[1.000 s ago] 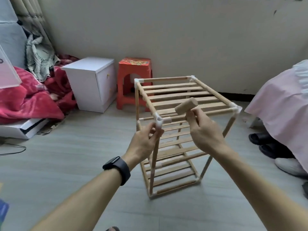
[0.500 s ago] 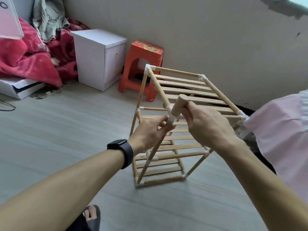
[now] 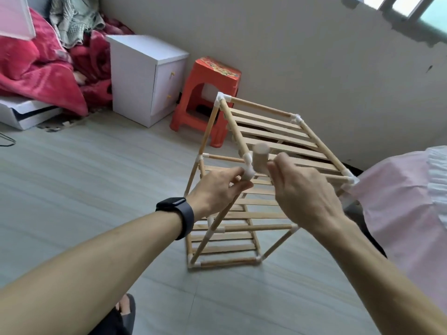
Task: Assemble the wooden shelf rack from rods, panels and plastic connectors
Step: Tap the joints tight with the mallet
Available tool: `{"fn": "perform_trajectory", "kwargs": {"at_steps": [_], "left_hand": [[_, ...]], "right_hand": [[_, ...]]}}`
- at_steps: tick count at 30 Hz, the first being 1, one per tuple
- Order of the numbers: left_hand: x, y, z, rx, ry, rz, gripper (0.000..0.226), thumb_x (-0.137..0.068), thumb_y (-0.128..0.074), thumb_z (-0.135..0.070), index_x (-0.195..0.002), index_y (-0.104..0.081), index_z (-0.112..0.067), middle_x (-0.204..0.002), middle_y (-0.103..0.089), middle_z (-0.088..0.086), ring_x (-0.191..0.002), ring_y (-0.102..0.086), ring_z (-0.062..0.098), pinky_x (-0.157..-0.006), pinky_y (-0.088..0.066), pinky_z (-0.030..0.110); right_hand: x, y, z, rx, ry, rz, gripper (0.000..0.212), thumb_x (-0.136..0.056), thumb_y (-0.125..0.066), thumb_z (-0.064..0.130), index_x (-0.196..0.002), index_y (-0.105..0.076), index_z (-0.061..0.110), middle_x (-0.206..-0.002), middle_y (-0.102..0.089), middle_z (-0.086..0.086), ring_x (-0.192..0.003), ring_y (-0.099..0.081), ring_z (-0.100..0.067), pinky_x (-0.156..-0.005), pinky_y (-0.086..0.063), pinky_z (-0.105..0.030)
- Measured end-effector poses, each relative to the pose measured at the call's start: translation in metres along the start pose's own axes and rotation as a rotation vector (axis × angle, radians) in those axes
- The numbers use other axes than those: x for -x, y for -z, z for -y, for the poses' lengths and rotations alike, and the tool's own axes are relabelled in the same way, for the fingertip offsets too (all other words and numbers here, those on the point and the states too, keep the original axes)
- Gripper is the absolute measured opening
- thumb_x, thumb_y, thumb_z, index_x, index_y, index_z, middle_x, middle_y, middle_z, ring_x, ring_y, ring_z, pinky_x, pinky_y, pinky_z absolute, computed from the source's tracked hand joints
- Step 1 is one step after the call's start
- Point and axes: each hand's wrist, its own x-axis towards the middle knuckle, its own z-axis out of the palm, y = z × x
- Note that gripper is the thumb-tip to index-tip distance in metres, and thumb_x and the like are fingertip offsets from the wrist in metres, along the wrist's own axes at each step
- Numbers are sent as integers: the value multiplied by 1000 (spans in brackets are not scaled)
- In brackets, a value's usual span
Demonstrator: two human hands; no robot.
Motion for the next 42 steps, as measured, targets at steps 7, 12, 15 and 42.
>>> {"fn": "perform_trajectory", "kwargs": {"at_steps": [7,12,15,42], "left_hand": [[-2,2,5,63,50,59,5,-97,-62,-41,-96,-61,-45,-97,-67,-19,-96,-67,7,-89,-58,44],[6,8,6,-31,41,48,16,-100,-54,-49,-115,-59,-43,-105,-69,-17,-95,-69,10,-87,-59,44],[6,10,1,-77,29,12,18,-101,-48,-53,-115,-55,-43,-107,-70,-12,-89,-70,15,-81,-59,46],[162,-133,279,-846,506,929,46,-98,-49,-15,-141,-37,-26,-147,-36,8,-127,-44,31,-90,-53,44]], "right_hand": [[-3,-18,2,-195,-237,113,30,-109,-31,45,-97,-50,25,-64,-58,3,-53,-53,-15,-49,-36,-32],[0,-51,14,-244,-235,128,30,-108,-28,47,-107,-53,31,-71,-63,3,-61,-56,-16,-57,-44,-43],[-6,-62,16,-283,-244,113,30,-106,-30,48,-97,-53,32,-74,-60,9,-65,-51,-11,-56,-37,-38],[154,-304,-34,-531,-520,814,26,-108,-38,31,-116,-58,17,-106,-68,-10,-98,-62,-33,-72,-42,-37]]}}
